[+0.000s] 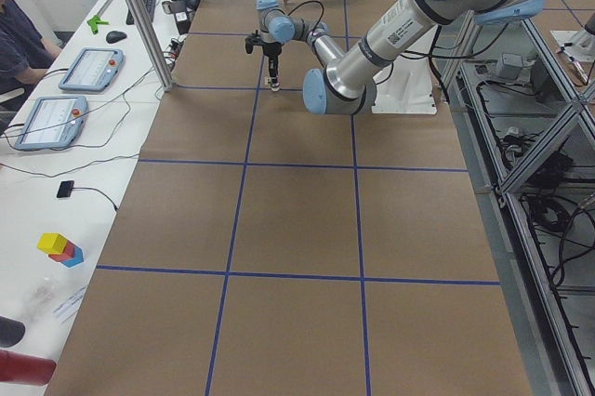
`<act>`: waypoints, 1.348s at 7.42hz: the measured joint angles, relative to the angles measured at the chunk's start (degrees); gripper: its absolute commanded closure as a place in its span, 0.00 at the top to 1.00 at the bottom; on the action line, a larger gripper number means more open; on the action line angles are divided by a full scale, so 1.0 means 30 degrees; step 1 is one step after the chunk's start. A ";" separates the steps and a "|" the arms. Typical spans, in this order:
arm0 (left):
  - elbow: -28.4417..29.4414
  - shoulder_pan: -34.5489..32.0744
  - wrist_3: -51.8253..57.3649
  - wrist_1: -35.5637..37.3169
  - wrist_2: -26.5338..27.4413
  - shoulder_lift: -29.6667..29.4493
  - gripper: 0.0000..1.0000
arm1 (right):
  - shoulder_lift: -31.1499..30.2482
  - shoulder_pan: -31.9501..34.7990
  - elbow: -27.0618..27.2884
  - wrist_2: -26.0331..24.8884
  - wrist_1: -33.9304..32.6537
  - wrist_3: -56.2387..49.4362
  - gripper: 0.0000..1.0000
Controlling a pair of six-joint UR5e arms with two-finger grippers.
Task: Assemble PPR valve and pipe with both arms
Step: 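Lower the valve upright at the grid center and open the left gripper, then raise the left gripper off the valve while the right gripper moves toward the chrome fitting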
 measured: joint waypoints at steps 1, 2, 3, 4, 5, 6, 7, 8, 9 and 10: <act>-0.0014 0.0000 0.0153 0.0001 0.0013 0.0059 1.00 | 0.0003 0.0000 -0.0006 -0.0001 0.0000 0.0004 1.00; -0.0039 0.0001 0.0205 -0.0001 0.0004 0.0067 1.00 | 0.0004 0.0000 -0.0021 -0.0001 0.0000 0.0009 1.00; -0.0074 0.0002 0.0230 -0.0003 -0.0005 0.0068 1.00 | 0.0005 0.0000 -0.0034 -0.0001 0.0000 0.0010 1.00; -0.0113 0.0002 0.0248 -0.0003 -0.0008 0.0068 1.00 | 0.0005 0.0000 -0.0035 -0.0002 0.0005 0.0006 1.00; -0.0219 -0.0017 0.0255 -0.0003 -0.0018 0.0062 1.00 | 0.0014 0.0000 -0.0019 -0.0002 0.0018 -0.0014 1.00; -0.0533 -0.0102 0.0246 0.0009 -0.0049 0.0055 1.00 | 0.0072 0.0000 -0.0001 -0.0033 0.0025 -0.0039 1.00; -0.1147 -0.0277 0.0209 0.0089 -0.0113 0.0059 1.00 | 0.0176 -0.0007 0.0008 -0.0108 0.0028 -0.0060 1.00; -0.1913 -0.0592 0.0171 0.0295 -0.0255 0.0093 0.99 | 0.0273 -0.0114 0.0031 -0.0165 0.0029 -0.0071 1.00; -0.2921 -0.1100 0.0177 0.0745 -0.0615 0.0339 0.99 | 0.0362 -0.0453 0.0094 -0.0183 0.0043 -0.0069 1.00; -0.4579 -0.1701 0.0434 0.1405 -0.1093 0.1265 0.99 | 0.0414 -0.0990 0.0186 -0.0245 0.0239 -0.0052 1.00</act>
